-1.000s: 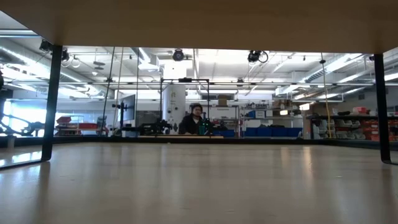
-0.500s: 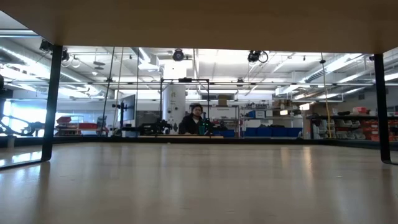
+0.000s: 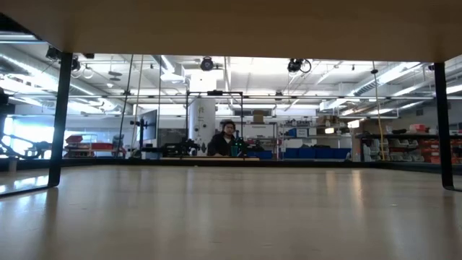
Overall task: Pick and place cans onto a shelf
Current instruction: Return to Home Position
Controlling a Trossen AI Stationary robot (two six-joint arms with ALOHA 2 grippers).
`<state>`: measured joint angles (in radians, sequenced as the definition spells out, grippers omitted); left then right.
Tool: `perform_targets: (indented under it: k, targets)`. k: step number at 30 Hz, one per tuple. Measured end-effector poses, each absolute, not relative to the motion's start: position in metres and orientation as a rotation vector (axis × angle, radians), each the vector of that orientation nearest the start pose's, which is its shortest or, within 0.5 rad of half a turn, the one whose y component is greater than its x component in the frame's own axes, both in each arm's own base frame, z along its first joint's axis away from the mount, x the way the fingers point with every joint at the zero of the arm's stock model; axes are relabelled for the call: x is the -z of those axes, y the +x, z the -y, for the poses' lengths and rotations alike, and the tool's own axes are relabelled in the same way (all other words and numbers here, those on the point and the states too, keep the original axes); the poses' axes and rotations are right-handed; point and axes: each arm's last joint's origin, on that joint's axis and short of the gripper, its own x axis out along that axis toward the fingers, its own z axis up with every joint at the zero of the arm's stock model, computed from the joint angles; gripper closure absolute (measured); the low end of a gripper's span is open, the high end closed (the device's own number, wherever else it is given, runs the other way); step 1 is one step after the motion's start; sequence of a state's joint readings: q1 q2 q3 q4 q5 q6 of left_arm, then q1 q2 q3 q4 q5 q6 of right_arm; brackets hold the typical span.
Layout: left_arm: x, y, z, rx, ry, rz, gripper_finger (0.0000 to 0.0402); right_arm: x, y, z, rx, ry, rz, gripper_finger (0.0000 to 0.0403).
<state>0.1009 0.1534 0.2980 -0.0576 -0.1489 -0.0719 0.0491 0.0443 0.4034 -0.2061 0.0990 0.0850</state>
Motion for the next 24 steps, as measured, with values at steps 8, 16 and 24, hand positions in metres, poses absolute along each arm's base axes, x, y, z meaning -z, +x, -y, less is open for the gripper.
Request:
perform_targets:
  k: [8,16,24]
  targets:
    - [-0.191,0.091,-0.012,-0.200,-0.091,0.082,0.0191,-0.222,0.082,-0.002,0.030,0.230,0.031,0.0398]
    - [-0.173,0.096,-0.012,-0.171,-0.115,0.091,0.0197,-0.173,0.097,0.001,0.021,0.215,0.070,0.0400]
    - [-0.170,0.097,-0.011,-0.143,-0.120,0.051,0.0209,-0.177,0.097,0.005,-0.033,0.167,0.120,0.0400]
